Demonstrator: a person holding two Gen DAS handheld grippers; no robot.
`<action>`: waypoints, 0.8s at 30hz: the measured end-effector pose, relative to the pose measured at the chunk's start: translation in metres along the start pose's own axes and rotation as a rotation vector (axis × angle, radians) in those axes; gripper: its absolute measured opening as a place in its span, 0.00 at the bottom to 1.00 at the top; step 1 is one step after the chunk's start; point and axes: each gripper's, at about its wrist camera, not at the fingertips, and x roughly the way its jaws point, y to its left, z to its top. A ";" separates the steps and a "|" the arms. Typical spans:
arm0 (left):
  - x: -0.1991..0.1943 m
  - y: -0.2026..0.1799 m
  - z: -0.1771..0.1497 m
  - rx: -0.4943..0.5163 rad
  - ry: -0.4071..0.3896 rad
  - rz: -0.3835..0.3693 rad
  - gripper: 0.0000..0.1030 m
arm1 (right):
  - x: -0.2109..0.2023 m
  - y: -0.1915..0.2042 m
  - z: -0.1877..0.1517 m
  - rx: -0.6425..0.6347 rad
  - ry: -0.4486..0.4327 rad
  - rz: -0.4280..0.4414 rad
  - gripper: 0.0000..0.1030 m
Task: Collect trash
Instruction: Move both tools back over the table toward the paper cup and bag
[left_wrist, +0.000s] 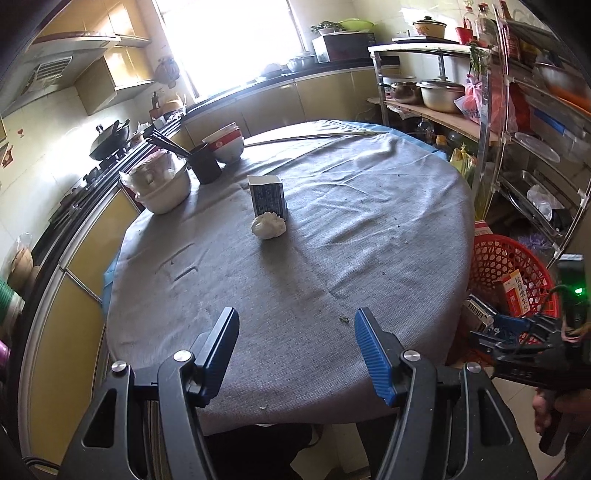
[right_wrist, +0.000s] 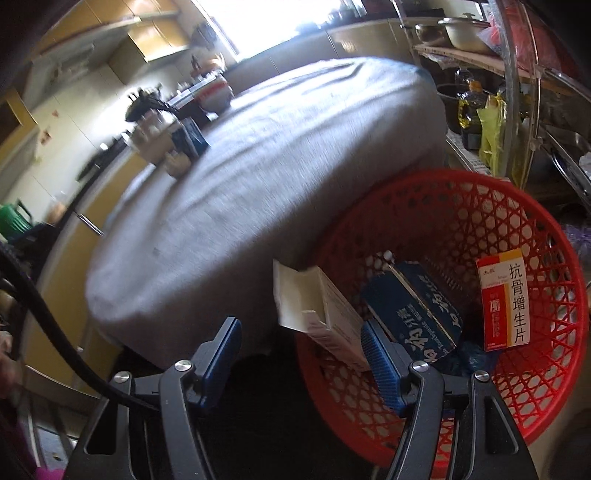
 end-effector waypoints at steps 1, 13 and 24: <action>0.000 0.001 0.000 -0.002 0.001 0.001 0.64 | 0.002 -0.005 0.000 0.018 0.002 -0.005 0.68; 0.005 0.006 -0.002 -0.031 0.014 -0.003 0.64 | -0.047 -0.089 0.006 0.388 -0.180 -0.086 0.67; -0.005 0.033 -0.001 -0.105 -0.011 0.014 0.64 | -0.096 -0.025 0.022 0.203 -0.347 -0.031 0.67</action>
